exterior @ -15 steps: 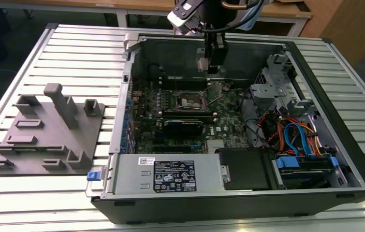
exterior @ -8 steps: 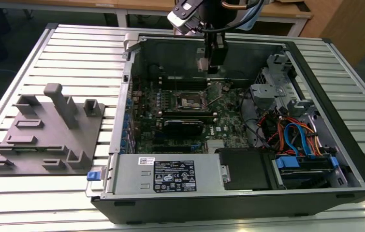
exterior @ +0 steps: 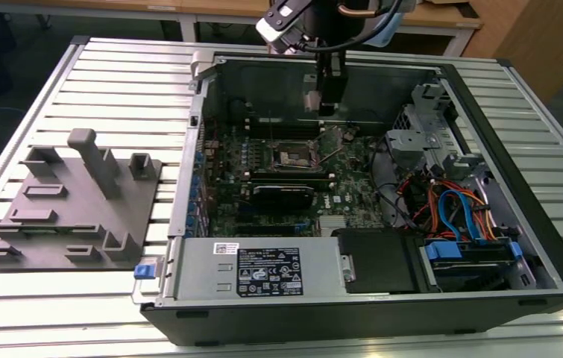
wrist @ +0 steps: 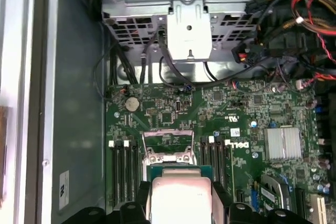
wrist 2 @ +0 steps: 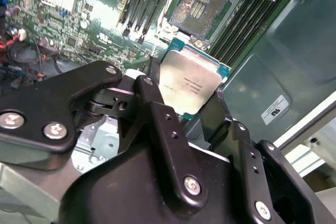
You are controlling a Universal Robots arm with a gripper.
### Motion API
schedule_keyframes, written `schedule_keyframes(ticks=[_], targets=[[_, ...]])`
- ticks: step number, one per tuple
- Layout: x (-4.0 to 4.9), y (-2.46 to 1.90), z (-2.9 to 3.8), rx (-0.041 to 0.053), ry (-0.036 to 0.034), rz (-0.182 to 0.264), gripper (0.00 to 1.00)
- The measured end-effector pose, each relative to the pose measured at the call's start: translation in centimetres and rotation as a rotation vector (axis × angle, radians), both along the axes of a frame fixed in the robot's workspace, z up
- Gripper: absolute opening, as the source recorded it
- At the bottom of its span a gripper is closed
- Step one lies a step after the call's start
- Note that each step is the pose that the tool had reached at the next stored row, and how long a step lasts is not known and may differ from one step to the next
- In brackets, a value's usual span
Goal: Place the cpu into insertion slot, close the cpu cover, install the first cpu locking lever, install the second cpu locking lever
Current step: 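Place the cpu into insertion slot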
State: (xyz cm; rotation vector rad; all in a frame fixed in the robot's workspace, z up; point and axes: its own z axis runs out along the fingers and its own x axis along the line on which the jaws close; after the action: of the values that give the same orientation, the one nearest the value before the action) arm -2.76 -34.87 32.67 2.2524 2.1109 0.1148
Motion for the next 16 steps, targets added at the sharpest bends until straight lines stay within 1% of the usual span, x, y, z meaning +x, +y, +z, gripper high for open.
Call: schedule_keyframes(ticks=[2, 10, 11, 14, 16], targets=[[-0.02, 0.03, -0.09, 0.0002, -0.0008, -0.007, 0.54], [-0.08, 0.03, -0.14, 0.0007, -0.0009, -0.006, 0.54], [-0.13, 0.03, -0.24, 0.0007, -0.0009, 0.003, 0.54], [-0.17, 0.03, -0.64, 0.0005, -0.0007, 0.049, 0.54], [-0.22, 0.03, -0.99, 0.0005, -0.0007, 0.059, 0.54]])
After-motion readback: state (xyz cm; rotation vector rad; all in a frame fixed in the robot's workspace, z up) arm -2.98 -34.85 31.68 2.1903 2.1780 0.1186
